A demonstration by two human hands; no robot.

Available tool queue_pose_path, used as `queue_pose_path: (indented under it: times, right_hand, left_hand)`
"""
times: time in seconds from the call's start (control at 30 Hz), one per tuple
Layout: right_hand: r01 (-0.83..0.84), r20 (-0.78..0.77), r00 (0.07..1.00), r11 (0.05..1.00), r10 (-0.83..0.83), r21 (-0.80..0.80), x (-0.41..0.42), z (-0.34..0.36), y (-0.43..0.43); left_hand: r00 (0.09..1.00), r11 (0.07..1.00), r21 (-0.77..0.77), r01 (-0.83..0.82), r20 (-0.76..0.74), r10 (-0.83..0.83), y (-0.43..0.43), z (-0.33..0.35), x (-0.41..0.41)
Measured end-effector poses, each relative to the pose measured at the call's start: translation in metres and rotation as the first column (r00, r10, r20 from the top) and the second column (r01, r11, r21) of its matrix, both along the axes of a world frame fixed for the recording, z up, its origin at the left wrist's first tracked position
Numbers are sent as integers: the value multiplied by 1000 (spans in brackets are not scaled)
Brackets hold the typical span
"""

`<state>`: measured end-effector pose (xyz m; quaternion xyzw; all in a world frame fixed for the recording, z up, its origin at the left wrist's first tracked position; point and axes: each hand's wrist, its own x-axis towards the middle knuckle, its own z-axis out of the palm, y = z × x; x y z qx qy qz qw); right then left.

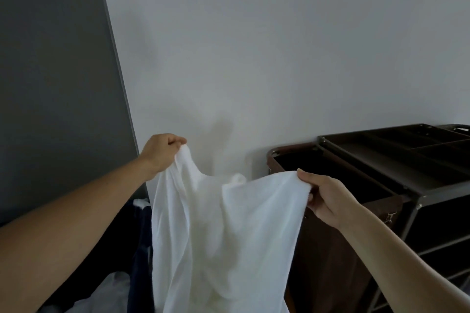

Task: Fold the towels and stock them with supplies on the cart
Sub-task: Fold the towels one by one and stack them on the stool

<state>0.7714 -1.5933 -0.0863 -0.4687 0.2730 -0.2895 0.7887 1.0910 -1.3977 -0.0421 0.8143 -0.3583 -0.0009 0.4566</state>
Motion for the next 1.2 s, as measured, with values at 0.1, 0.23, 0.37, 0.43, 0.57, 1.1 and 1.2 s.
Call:
queue_pose_path:
  times: [0.1,0.23,0.37,0.43,0.57,1.1,1.2]
  right_hand:
    - [134,-8,991,991,-134,-7,13,3,4]
    - [197,-86,974,973,-208,-123,36,8,19]
    - [117,-187,962,918,-200,-380,70,16,52]
    - [57,-223,958,885,-179,-463,83,18,65]
    - [27,-219,966,901,-134,-433,93,19,74]
    - [-298,-229,952,781,203,-548,67,34,70]
    - [-175,-237,971,678,1,-714,57,20,44]
  left_hand:
    - [997,999,-48,2,-75,-6,3,-3,-15]
    - [985,997,-27,76,-154,-79,-2,-3,-48]
    - [996,997,-39,59,-63,-62,-20,-6,-95]
    - [998,997,-36,68,4,-68,-26,-11,-115]
    - [989,995,-51,90,122,-83,-23,-17,-132]
    - [943,978,33,205,261,-207,-1,-17,-126]
    - [974,981,-102,164,176,-145,3,1,-114]
